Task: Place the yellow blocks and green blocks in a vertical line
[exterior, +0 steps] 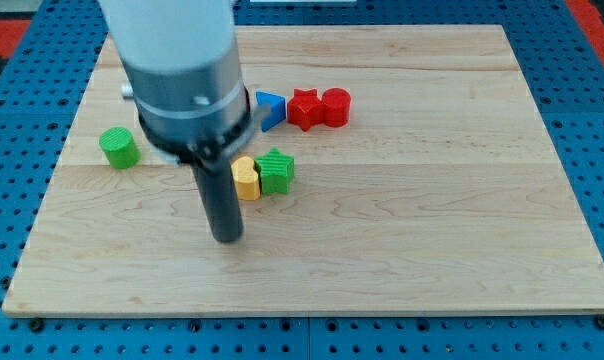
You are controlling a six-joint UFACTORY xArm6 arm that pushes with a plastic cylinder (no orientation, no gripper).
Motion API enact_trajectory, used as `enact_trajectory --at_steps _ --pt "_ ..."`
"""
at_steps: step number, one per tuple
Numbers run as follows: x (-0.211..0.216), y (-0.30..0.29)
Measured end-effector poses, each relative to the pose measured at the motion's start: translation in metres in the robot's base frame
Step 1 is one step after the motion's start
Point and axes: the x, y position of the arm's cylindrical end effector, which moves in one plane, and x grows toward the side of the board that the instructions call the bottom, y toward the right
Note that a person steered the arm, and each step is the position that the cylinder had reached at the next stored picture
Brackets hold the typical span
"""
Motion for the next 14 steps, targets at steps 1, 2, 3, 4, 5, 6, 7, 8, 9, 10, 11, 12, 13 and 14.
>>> enact_trajectory --at_steps 1,2,3,4,5,6,7,8,9,10,11,12,13,14 --pt "-0.062 0.078" --pt "-0.101 0.063" --pt "-0.094 -0.06" --pt "-0.074 -0.099" --pt "-0.077 -0.097" --pt "-0.077 -0.059" --pt "-0.111 -0.022" --pt "-0.145 -0.017" --pt "-0.154 -0.067" --pt "-0.164 -0.092" --pt "-0.168 -0.111" --pt "-0.167 -0.094" --pt "-0.12 -0.076" --pt "-0.078 -0.099"
